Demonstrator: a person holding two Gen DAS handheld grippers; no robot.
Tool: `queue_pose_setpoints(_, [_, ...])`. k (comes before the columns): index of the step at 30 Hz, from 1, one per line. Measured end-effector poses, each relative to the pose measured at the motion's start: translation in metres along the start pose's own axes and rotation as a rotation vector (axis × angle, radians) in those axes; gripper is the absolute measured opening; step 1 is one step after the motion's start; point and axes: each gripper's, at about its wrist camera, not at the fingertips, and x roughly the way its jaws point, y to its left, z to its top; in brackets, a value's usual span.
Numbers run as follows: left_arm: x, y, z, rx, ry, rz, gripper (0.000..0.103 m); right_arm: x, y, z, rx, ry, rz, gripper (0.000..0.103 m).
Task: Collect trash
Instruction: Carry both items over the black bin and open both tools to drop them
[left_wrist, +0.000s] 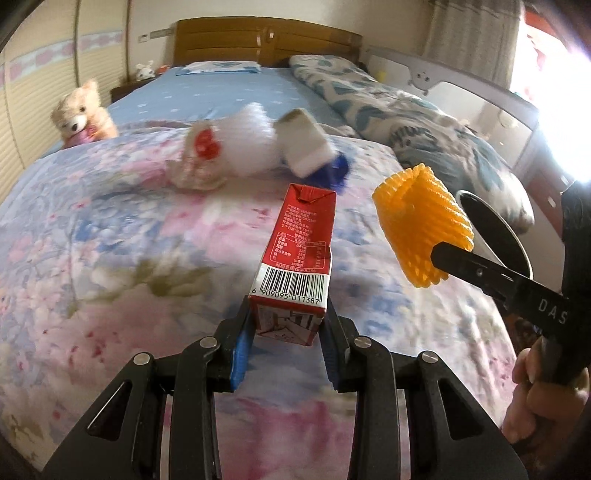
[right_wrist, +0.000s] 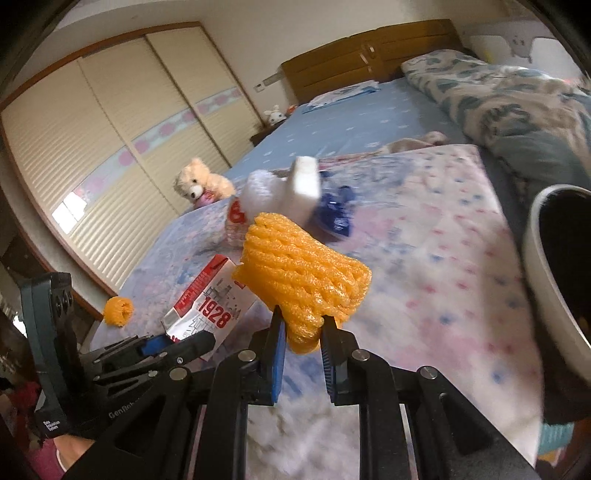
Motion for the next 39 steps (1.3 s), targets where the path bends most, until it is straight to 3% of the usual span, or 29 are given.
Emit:
queue_pose_setpoints(14, [0.006, -0.066, 0.0, 0.119, 0.02, -0.079, 0.031, -0.064, -0.05, -0.021, 0.088, -0.058, -0.085, 0.017])
queue_pose_setpoints(39, [0.015, -0.175, 0.018, 0.31, 0.01, -0.173, 0.031, -0.133, -0.131, -0.015, 0.204, -0.148, -0.24, 0.017])
